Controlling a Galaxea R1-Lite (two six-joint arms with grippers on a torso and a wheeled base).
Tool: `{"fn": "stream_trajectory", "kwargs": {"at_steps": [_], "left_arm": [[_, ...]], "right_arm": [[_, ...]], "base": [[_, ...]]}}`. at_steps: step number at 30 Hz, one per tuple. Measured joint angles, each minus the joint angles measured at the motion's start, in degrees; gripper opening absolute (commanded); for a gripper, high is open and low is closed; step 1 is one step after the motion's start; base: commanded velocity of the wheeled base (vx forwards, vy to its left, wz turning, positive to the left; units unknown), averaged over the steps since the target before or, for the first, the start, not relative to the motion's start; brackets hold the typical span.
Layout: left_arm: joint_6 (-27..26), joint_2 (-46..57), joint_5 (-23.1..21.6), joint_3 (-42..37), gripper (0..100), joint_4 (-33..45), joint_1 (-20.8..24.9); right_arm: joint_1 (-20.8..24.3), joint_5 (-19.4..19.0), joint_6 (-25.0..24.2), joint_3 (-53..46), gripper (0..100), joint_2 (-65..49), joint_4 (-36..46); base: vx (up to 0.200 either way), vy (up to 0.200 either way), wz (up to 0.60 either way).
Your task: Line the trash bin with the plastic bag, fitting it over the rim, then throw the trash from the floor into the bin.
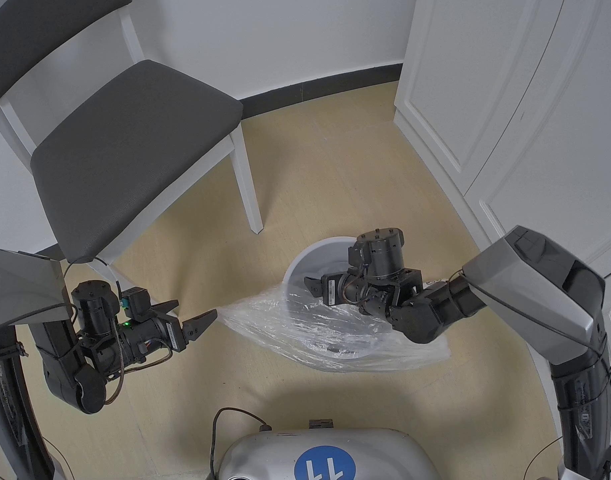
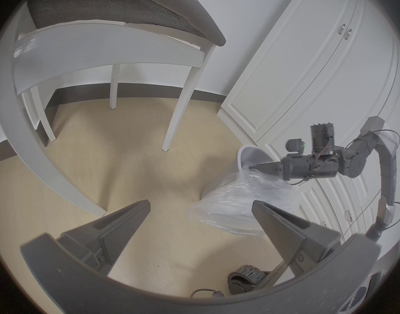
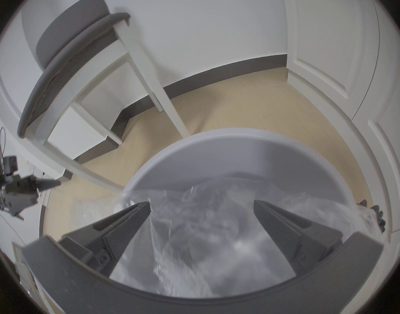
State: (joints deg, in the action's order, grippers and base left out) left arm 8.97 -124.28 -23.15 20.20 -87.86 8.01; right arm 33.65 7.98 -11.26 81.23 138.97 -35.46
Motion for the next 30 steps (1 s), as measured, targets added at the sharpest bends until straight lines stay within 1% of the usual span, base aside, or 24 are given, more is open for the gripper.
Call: {"fn": "stream_trajectory", "kwargs": {"at_steps": [5, 9, 13, 18, 22, 26, 30], "left_arm": [[0.09, -0.27, 0.02, 0.63, 100, 0.0, 1.24], [0.11, -0.38, 0.02, 0.8, 100, -0.02, 2.02], [0.09, -0.39, 0.02, 0.83, 100, 0.0, 2.57], [0.11, -0.35, 0.02, 0.66, 100, 0.0, 2.77], [0.09, -0.33, 0.02, 0.39, 100, -0.02, 2.71], [0.09, -0.3, 0.05, -0.05, 100, 0.0, 2.49], [0.06, -0.2, 0.06, -0.61, 100, -0.02, 2.24]], "right_arm": [[-0.9, -0.07, -3.68, 9.37, 100, 4.74, 3.96], [-1.1, -0.27, -4.25, 12.07, 100, 6.78, 3.61], [-1.15, -0.55, -4.17, 9.2, 100, 4.94, 2.71], [-0.82, -1.67, -2.47, 1.1, 100, -3.36, 2.05], [-0.22, -3.15, 1.61, -5.4, 100, -12.07, 1.77], [1.0, -4.22, 9.3, -11.3, 100, -20.48, 1.91], [2.54, -4.62, 16.7, -18.99, 100, -26.36, 2.35]], "base": [[0.0, 0.0, 0.0], [0.0, 0.0, 0.0], [0.0, 0.0, 0.0], [0.0, 0.0, 0.0], [0.0, 0.0, 0.0], [0.0, 0.0, 0.0], [0.0, 0.0, 0.0]]}}
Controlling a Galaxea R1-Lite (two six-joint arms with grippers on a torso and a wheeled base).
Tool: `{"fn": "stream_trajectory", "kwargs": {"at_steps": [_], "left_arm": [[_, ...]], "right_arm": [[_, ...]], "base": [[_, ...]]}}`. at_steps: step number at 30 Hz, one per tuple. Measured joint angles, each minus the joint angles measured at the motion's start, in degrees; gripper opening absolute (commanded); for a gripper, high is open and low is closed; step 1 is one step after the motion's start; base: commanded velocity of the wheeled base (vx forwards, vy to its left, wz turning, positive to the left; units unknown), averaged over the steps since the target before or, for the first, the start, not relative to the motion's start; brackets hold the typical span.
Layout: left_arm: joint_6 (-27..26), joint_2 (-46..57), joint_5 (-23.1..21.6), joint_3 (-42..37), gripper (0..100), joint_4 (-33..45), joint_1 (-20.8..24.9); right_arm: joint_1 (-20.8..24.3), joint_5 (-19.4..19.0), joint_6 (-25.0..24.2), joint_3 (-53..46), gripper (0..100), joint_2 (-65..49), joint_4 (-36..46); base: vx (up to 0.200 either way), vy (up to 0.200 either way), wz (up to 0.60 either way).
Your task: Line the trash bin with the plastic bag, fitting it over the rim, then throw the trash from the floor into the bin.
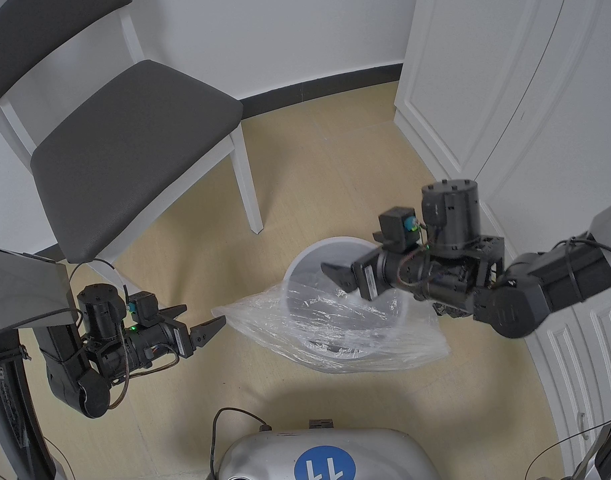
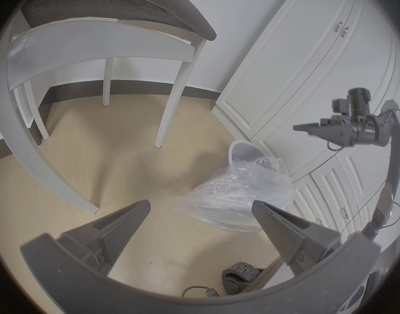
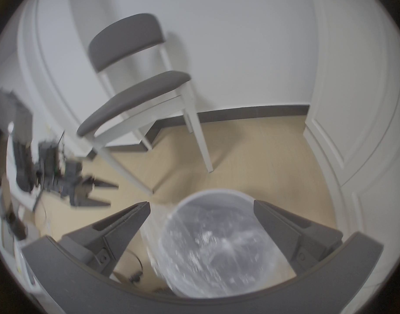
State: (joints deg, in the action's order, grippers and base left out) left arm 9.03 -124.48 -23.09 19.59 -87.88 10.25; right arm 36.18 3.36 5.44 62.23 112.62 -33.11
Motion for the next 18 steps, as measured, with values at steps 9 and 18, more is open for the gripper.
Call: {"fn": "stream_trajectory", "kwargs": {"at_steps": [9, 18], "left_arm": [[0.0, 1.16, 0.05, -1.43, 100, 0.02, -0.28], [-0.06, 2.07, 0.05, -3.5, 100, 0.0, -0.34]], "right_arm": [[3.23, 7.72, 21.47, -21.6, 100, -5.71, -1.23], [5.77, 12.42, 28.61, -28.25, 100, -2.72, -5.16]], "base": [[0.0, 0.0, 0.0], [0.0, 0.0, 0.0]]}}
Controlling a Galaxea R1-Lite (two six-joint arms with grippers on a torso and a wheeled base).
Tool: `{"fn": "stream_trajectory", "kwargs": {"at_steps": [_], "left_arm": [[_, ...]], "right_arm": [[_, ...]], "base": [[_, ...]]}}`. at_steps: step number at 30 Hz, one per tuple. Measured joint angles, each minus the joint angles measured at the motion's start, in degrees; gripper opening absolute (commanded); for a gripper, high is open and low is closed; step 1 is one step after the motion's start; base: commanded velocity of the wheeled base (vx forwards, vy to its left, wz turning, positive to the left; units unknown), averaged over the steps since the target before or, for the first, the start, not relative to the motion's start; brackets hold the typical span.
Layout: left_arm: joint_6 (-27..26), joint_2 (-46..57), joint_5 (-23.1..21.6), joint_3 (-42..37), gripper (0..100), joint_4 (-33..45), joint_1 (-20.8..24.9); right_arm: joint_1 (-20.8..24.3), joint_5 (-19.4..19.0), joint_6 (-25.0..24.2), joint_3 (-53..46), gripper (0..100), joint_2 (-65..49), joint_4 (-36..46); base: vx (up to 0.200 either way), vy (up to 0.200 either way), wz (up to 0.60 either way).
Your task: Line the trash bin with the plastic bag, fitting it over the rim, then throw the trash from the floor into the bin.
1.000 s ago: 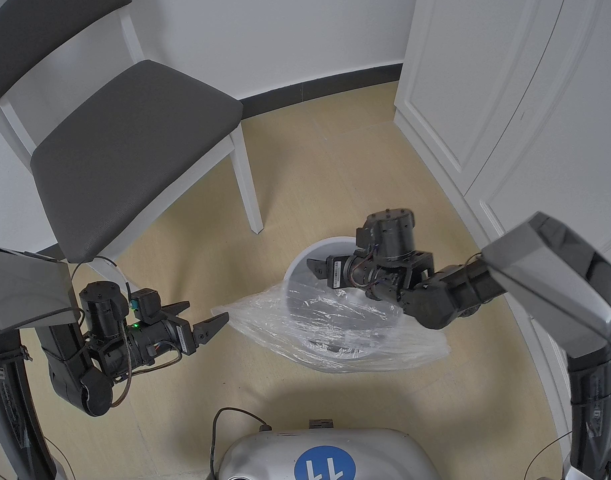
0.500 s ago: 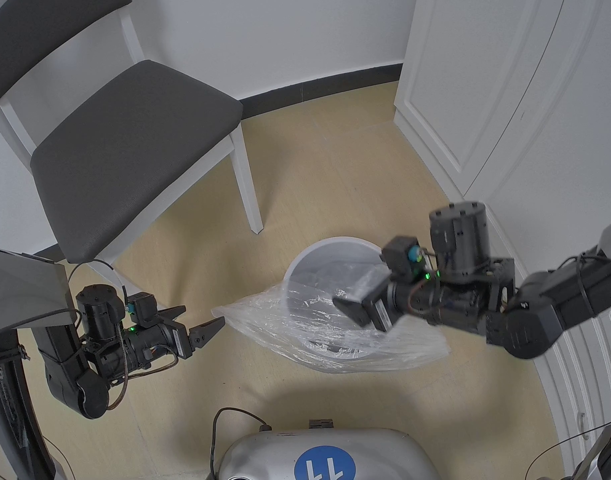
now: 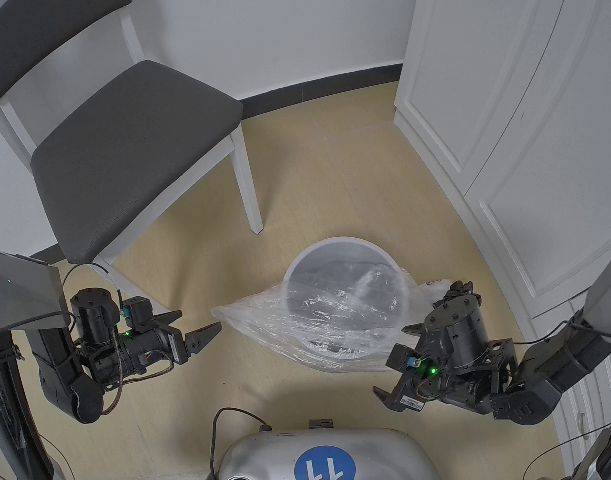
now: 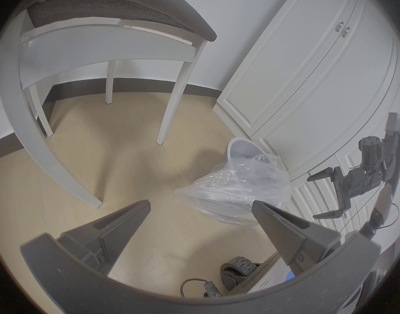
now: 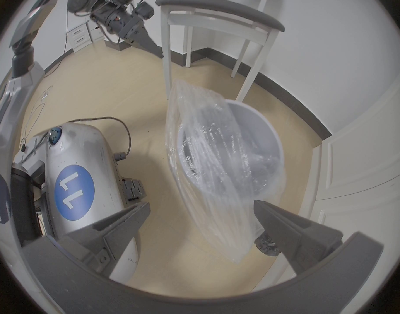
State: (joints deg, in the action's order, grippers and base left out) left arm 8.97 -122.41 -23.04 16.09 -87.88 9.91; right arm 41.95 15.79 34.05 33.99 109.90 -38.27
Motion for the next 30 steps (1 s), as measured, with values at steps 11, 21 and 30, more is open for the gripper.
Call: {"fn": "stream_trajectory", "kwargs": {"at_steps": [11, 21, 30], "left_arm": [[-0.02, 0.05, 0.0, 0.02, 100, 0.0, 0.26], [-0.05, -0.39, 0.02, 0.27, 100, 0.0, -0.6], [-0.02, 0.2, 0.02, -0.2, 100, 0.02, -1.07]], "right_arm": [[-2.1, 0.35, 2.16, 4.32, 100, 9.14, -9.33], [-3.34, -0.11, 3.61, 9.58, 0, 11.79, -9.68], [-4.08, -0.38, 3.69, 12.68, 0, 9.4, -9.02]], "base": [[0.0, 0.0, 0.0], [0.0, 0.0, 0.0], [0.0, 0.0, 0.0]]}}
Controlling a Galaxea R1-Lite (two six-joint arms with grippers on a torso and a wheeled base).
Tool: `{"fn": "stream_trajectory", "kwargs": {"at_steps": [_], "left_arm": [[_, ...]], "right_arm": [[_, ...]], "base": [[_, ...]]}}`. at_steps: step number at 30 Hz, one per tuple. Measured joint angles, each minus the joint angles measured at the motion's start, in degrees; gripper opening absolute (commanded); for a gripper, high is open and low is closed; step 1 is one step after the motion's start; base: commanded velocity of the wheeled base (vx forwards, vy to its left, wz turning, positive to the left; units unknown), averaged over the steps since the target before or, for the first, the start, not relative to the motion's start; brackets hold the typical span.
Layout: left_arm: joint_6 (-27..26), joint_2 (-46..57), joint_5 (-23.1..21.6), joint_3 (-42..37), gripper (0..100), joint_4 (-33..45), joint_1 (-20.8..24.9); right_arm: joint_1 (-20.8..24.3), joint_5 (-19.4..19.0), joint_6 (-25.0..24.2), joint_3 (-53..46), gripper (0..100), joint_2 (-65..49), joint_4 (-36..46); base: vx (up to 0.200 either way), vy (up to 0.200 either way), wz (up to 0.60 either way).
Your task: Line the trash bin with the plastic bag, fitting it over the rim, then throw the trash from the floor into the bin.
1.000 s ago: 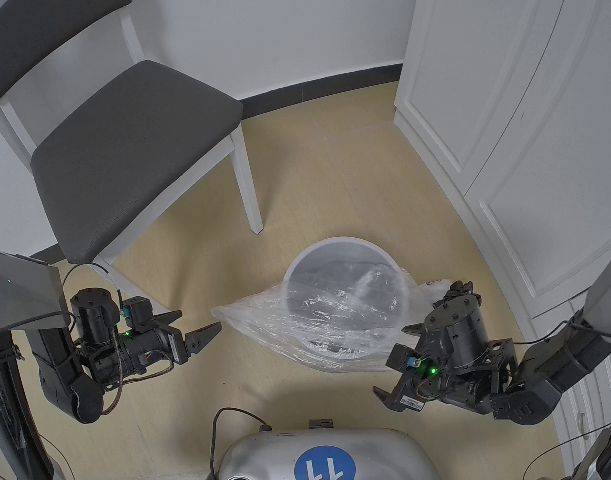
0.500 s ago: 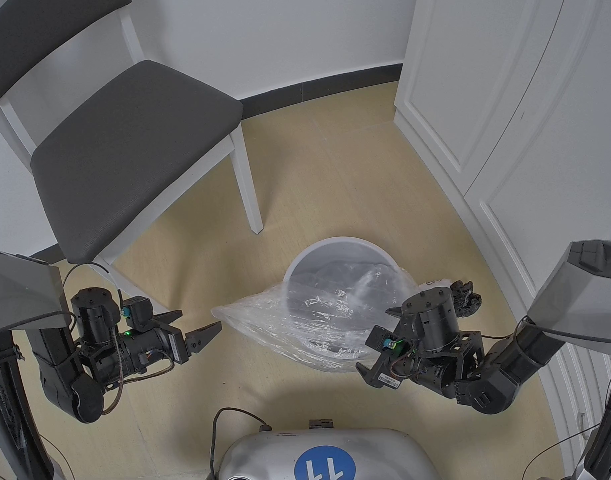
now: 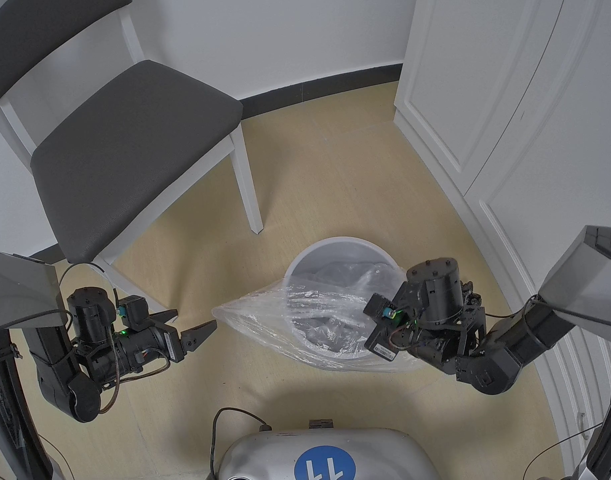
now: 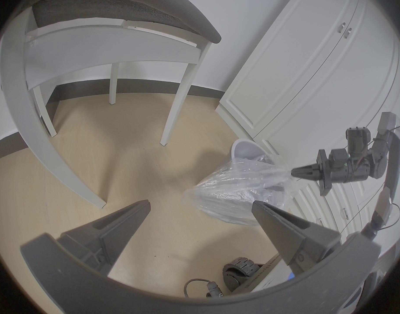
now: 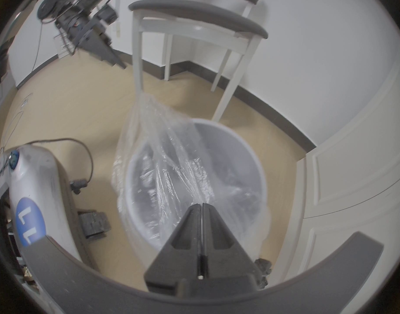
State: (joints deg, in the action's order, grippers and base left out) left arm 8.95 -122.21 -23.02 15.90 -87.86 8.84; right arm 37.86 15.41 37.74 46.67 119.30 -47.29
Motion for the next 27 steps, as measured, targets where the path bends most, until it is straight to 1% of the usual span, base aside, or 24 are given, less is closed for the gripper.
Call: {"fn": "stream_trajectory", "kwargs": {"at_steps": [7, 10, 12, 15, 18, 20, 24, 27], "left_arm": [[0.0, 0.46, 0.04, 0.06, 100, -0.02, 0.0], [0.0, 0.52, 0.09, 0.11, 100, 0.0, 0.0], [0.02, 0.6, 0.09, 0.17, 100, -0.02, -0.05], [0.02, 0.66, 0.13, 0.26, 100, -0.02, -0.05], [0.05, 0.77, 0.16, 0.5, 100, -0.02, -0.05], [0.07, 0.93, 0.13, 0.72, 100, -0.02, -0.02], [0.2, 1.43, 0.16, 1.1, 100, -0.02, 0.06], [0.3, 1.99, 0.16, 1.35, 100, -0.02, 0.22]], "right_arm": [[-2.84, -0.15, -0.46, 6.91, 0, -0.66, 0.18], [-4.05, -0.22, -2.28, 10.85, 0, 0.11, 0.13], [-4.6, -0.24, -4.28, 13.18, 0, 0.94, 0.18], [-5.16, -0.24, -9.08, 17.64, 0, 3.04, 0.24], [-5.79, -0.24, -14.37, 23.84, 0, 6.17, 0.18], [-6.36, -0.24, -16.73, 28.14, 0, 8.42, 0.21], [-7.89, -0.22, -19.8, 37.38, 0, 13.47, 0.55], [-9.25, -0.22, -21.1, 44.09, 0, 17.05, 2.38]], "base": [[0.0, 0.0, 0.0], [0.0, 0.0, 0.0], [0.0, 0.0, 0.0], [0.0, 0.0, 0.0], [0.0, 0.0, 0.0], [0.0, 0.0, 0.0], [0.0, 0.0, 0.0], [0.0, 0.0, 0.0]]}}
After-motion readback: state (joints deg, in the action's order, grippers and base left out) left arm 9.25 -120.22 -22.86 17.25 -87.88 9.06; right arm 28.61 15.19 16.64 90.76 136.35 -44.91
